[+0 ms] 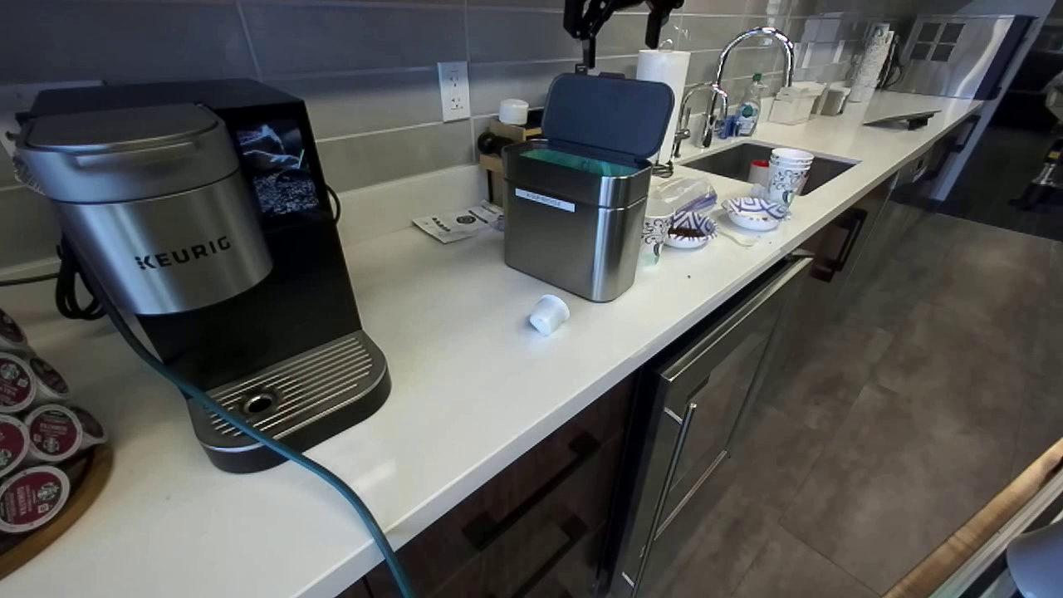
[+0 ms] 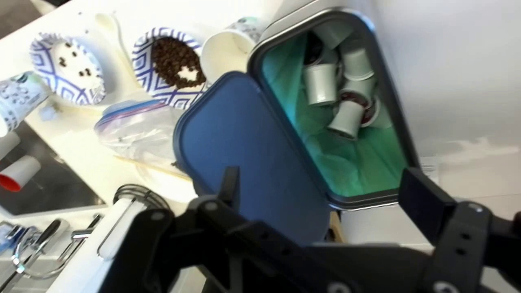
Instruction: Open the silver bin then place the coffee pod in the bin and close it.
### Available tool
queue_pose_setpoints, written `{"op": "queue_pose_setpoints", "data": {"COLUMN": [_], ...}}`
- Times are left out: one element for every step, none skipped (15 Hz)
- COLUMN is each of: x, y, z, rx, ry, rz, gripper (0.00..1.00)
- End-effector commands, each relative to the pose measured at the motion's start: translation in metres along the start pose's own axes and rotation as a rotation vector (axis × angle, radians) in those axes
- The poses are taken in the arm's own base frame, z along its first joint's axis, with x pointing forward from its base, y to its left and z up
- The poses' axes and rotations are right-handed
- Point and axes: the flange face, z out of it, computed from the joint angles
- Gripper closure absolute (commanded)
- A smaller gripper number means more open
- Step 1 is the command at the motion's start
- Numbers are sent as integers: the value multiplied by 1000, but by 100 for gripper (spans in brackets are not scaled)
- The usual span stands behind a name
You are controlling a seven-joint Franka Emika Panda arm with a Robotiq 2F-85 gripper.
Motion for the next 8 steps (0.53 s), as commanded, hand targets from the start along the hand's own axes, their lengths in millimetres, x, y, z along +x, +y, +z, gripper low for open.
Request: {"op": "queue_pose_setpoints", "data": {"x": [-49, -60, -70, -79, -88, -96, -102, -108], "y": [-8, -11, -15, -18, -24, -28, -32, -37], "z": [-19, -21, -16, -12, -3, 4, 16, 29], "rx": [144, 160, 146, 157, 167, 177, 171, 156], "ry": [-105, -129, -141, -162, -173, -181, -178, -173], "rz": [92, 121, 168, 185, 204, 218, 226, 227], "gripper": [0, 0, 0, 0, 0, 0, 0, 0]}}
